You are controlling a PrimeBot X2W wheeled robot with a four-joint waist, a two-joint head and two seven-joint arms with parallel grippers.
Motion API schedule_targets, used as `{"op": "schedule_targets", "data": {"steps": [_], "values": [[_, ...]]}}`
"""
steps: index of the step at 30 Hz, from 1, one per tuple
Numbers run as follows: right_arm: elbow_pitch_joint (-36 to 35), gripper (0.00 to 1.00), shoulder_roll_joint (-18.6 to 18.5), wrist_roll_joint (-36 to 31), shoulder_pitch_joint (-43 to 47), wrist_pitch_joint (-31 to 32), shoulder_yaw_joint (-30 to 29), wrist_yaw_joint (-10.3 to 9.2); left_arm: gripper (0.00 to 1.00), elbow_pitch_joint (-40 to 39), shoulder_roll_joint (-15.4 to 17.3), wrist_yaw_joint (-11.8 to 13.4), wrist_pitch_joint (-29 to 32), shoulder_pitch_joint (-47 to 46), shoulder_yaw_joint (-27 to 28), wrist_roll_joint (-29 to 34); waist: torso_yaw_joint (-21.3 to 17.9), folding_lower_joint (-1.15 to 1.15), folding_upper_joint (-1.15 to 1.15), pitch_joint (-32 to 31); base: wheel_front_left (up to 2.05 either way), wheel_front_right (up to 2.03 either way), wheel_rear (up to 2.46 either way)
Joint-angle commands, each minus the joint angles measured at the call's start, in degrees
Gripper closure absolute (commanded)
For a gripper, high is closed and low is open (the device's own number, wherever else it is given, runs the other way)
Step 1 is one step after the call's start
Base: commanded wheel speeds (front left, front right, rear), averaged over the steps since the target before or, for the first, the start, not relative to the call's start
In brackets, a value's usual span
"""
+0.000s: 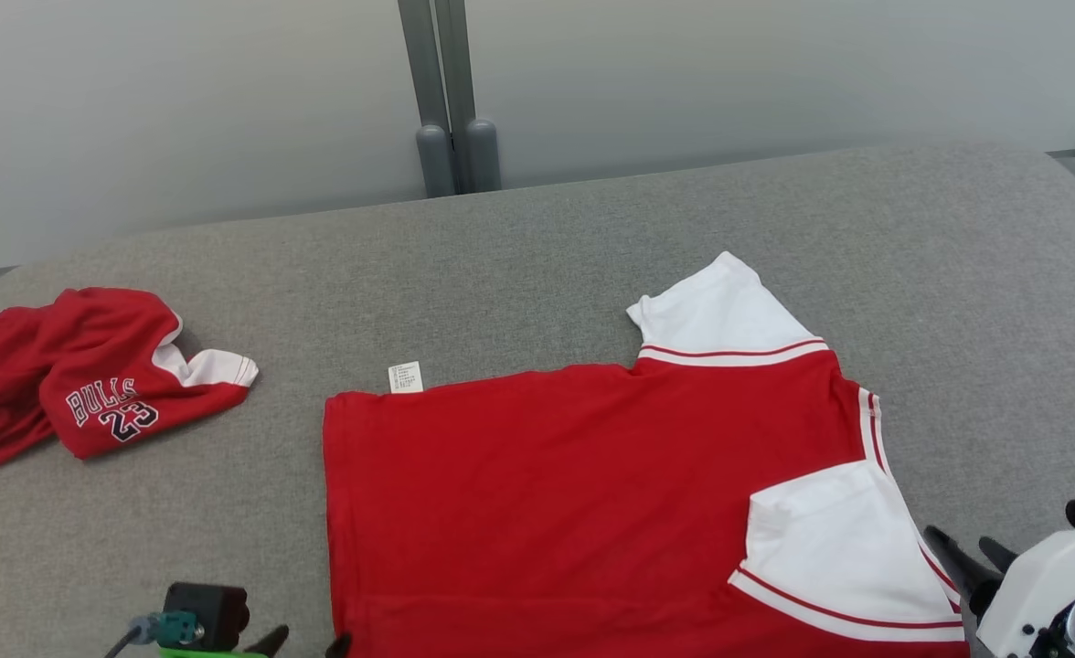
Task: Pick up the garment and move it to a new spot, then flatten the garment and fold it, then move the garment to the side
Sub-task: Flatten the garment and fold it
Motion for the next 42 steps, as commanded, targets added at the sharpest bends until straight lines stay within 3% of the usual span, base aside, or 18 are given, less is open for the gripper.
{"op": "schedule_targets", "data": {"steps": [1, 9, 15, 26, 42], "values": [[-1.45, 0.00, 0.48, -0.99, -1.06, -1.13, -0.47, 0.01, 0.00, -0.20, 0.70, 0.56, -0.81, -2.13, 0.56, 1.81, 0.00, 0.00, 0.00, 0.07, 0.00, 0.00, 0.00], [-4.73, 0.00, 0.92, -5.53, -11.19, -9.10, 2.08, 0.02, 0.00, 1.23, 0.13, 0.99, -4.46, -12.76, 3.13, 7.03, -0.12, 0.00, 0.00, 4.76, 0.00, 0.00, 0.00], [-0.27, 0.00, -0.42, -6.88, -22.64, -14.21, 6.51, 0.02, 0.00, 6.78, -2.86, -2.04, -5.72, -22.56, 3.23, 8.48, 0.73, 0.00, 0.00, 12.32, 0.00, 0.00, 0.00], [14.98, 0.00, -4.94, -6.31, -42.84, -16.06, 14.75, 0.02, 0.00, 13.63, -7.17, -6.34, -6.00, -34.13, 0.92, 10.25, 3.70, 0.00, 0.00, 21.90, 0.00, 0.00, 0.00], [36.56, 0.00, -7.83, -1.88, -59.36, -14.65, 26.69, 0.01, 0.00, 14.36, -9.40, -8.49, -5.52, -38.59, -0.96, 10.41, 8.58, 0.00, 0.00, 27.27, 0.00, 0.00, 0.00]]}}
